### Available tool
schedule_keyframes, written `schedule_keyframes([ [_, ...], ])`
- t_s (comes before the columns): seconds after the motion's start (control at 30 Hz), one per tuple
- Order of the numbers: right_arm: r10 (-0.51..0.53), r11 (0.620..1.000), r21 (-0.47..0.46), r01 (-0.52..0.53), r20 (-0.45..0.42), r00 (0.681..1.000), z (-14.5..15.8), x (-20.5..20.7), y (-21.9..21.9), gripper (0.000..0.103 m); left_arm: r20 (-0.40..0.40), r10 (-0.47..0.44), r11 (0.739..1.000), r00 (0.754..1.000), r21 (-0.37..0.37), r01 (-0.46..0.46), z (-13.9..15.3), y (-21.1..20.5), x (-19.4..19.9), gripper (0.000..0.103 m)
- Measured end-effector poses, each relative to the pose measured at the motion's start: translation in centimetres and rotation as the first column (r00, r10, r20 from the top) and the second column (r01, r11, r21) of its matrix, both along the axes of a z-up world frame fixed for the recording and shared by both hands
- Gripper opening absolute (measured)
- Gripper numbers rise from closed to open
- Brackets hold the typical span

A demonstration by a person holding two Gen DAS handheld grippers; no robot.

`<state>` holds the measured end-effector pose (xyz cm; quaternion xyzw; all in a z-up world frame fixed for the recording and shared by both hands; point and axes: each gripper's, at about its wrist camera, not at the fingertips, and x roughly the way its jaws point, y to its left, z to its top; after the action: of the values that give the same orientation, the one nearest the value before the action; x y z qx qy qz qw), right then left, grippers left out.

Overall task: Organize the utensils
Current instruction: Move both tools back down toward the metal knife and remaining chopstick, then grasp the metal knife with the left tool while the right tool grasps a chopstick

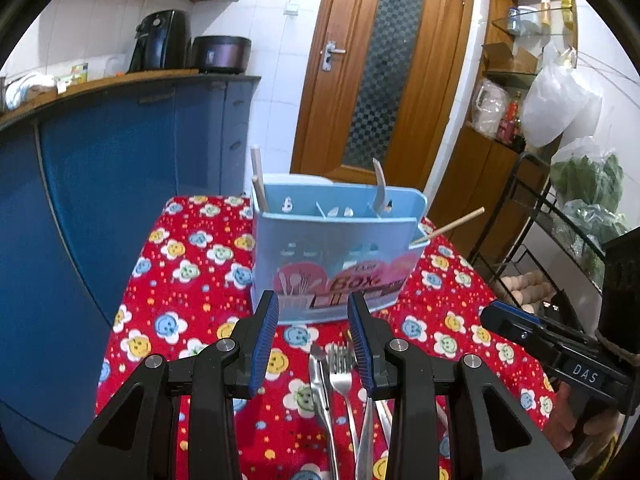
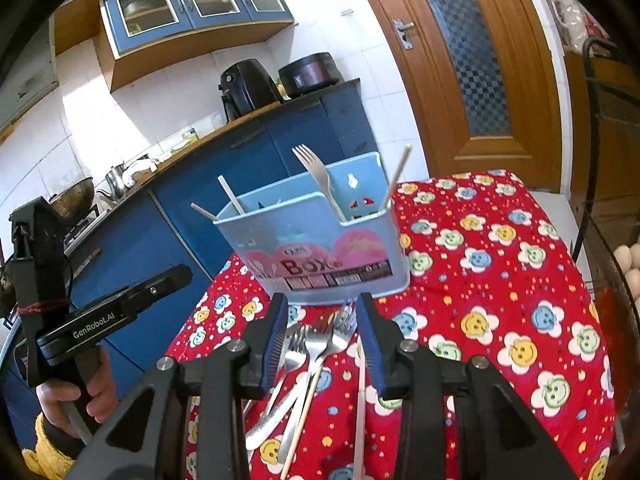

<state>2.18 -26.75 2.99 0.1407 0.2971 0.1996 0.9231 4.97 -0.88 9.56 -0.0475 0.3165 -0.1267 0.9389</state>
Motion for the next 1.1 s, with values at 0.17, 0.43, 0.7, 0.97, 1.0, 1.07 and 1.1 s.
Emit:
schedule_keyframes([
  [0.17,-0.007,1.0,-0.003,0.006,-0.029,1.0,-1.0,-0.5,-0.3,0.038,-0.038,-0.003,1.0,0.999,0.013,0.003,-1.3,-0.4,-0.2,0.037],
  [0.43,-0.027,1.0,0.006,0.027,-0.084,0.996,-2.6,-0.9,-1.3,0.038,-0.134,-0.021,0.999,0.991,0.033,0.026,-4.0,-1.5,0.0,0.037],
  [0.7,-0.042,0.999,0.022,0.045,-0.12,0.992,-3.7,-1.0,-2.1,0.038,-0.22,-0.031,0.996,0.975,0.07,0.048,-6.5,-2.5,0.5,0.037],
  [0.97,-0.047,0.998,0.039,0.053,-0.145,0.988,-4.5,-1.1,-2.7,0.038,-0.319,-0.014,0.993,0.948,0.11,0.051,-8.8,-3.0,0.7,0.037],
  [1.0,-0.047,0.998,0.04,0.054,-0.147,0.988,-4.5,-1.1,-2.8,0.038,-0.328,-0.013,0.991,0.945,0.118,0.055,-9.0,-3.1,0.7,0.037],
  [1.07,-0.048,0.998,0.041,0.055,-0.153,0.987,-4.7,-1.1,-2.9,0.038,-0.352,-0.019,0.989,0.936,0.132,0.07,-9.5,-3.4,0.7,0.037],
  [1.1,-0.049,0.998,0.041,0.056,-0.157,0.986,-4.8,-1.2,-2.9,0.038,-0.362,-0.024,0.988,0.932,0.133,0.077,-9.6,-3.5,0.7,0.037],
])
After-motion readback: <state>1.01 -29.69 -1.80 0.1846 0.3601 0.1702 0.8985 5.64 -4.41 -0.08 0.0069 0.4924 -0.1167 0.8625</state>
